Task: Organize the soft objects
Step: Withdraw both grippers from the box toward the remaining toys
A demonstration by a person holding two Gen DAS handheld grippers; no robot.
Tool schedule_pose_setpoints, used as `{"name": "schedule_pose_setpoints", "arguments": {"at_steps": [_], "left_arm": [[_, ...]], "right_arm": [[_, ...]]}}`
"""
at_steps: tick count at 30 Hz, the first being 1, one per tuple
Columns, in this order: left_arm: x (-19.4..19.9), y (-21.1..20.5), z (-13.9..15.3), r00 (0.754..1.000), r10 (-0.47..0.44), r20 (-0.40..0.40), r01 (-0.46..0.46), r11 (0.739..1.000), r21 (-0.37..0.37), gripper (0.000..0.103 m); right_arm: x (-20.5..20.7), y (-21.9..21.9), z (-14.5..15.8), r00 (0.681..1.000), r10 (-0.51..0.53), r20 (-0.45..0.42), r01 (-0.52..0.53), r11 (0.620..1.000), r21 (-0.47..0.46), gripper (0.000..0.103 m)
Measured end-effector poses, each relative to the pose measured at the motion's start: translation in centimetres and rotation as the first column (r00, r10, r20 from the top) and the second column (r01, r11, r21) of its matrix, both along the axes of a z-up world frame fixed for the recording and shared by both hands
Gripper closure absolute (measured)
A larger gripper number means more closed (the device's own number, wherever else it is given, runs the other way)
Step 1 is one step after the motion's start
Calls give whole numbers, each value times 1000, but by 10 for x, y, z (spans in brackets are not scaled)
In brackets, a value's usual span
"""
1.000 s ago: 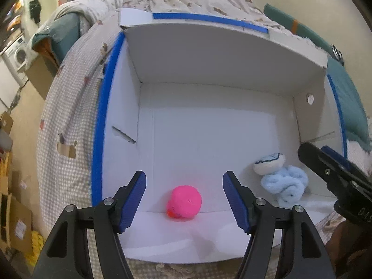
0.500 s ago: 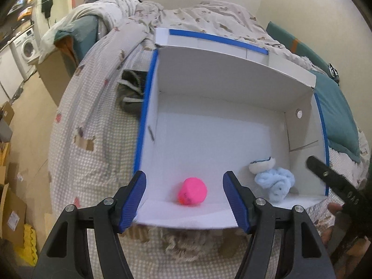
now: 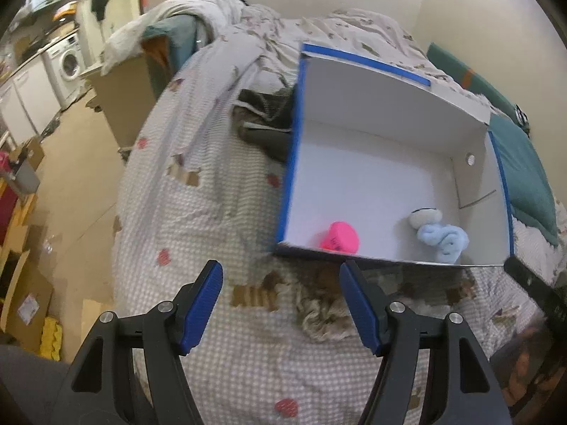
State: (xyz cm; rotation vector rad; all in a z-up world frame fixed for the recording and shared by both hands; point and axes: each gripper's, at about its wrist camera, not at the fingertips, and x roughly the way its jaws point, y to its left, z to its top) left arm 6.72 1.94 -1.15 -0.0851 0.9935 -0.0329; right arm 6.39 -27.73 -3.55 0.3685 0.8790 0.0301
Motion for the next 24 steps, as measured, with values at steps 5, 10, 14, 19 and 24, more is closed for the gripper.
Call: {"name": "schedule_pose_setpoints", "arguments": {"at_steps": [5,10,14,19,24], "left_arm": [[-6,19,-12,997,70,-43,-71,997,-36,37],[-6,19,-25,994,63,-94,-66,997,-32,37],[-4,16,-38,987,51,-153,-60,997,-53,37],[-4,-11,-55,977,-24,-211,17,999,-34,37],[-12,-63,-74,944,-208,-258,221,975,23,37]], "right_arm": [[-11,9,-4,999,32,4,-32,999,-36,0],[-13,22,-4,997,74,12,-73,996,-57,0],[-11,32,-10,993,114,-10,-114,993,-40,0],[-7,34,-17,993,107,-51,-109,993,-41,0],[0,31,-31,989,78,-128,-84,996,-37,0]]}}
